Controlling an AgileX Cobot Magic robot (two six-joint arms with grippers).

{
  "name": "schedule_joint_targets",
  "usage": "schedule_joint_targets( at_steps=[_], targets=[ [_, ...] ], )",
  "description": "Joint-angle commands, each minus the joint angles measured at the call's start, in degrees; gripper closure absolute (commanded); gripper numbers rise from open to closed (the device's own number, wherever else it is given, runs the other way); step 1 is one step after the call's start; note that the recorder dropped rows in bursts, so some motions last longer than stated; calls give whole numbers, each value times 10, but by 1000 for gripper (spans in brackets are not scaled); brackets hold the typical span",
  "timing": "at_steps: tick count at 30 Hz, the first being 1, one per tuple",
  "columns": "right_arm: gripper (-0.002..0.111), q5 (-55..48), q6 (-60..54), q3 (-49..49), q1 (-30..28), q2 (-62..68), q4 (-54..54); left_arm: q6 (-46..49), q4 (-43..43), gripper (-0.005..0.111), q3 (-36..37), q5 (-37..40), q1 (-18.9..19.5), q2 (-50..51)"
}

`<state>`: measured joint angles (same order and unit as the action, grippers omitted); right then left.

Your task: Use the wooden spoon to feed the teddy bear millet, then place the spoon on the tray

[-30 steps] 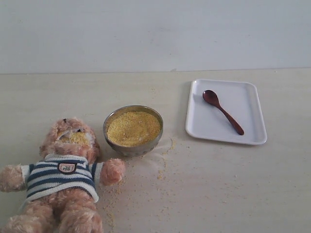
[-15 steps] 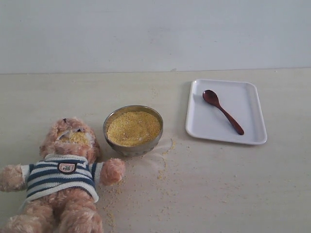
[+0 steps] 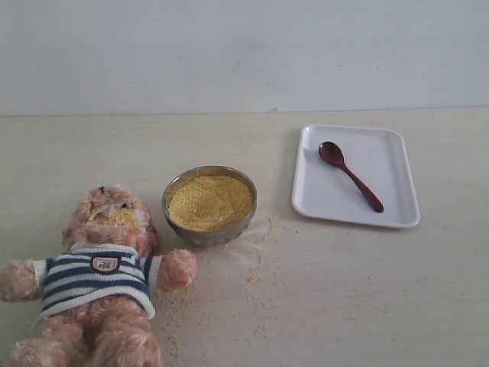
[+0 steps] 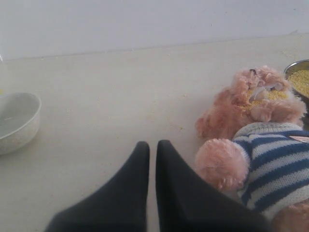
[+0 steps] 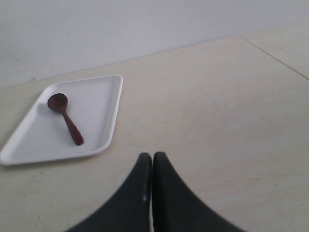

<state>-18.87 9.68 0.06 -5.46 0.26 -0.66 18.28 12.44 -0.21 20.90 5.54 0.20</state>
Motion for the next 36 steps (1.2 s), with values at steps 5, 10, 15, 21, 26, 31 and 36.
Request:
schedule_joint_targets(
  at_steps=[5, 10, 15, 21, 26, 31, 36],
  targets=[
    [109, 5, 3, -1, -2, -3, -1, 2, -2, 102, 2, 1, 1, -2],
    [109, 5, 3, -1, -2, -3, -1, 2, -2, 102, 2, 1, 1, -2],
    [109, 7, 3, -1, -2, -3, -1, 2, 0, 102, 2, 1, 1, -2],
    [109, 5, 3, -1, -2, -3, -1, 2, 31, 102, 2, 0, -1, -2],
    [109, 5, 3, -1, -2, -3, -1, 2, 31, 102, 2, -1, -1, -2],
    [109, 5, 3, -1, -2, -3, -1, 2, 31, 102, 2, -1, -1, -2],
    [109, 4, 5, -1, -2, -3, -1, 2, 31, 102, 2, -1, -1, -2]
  ],
)
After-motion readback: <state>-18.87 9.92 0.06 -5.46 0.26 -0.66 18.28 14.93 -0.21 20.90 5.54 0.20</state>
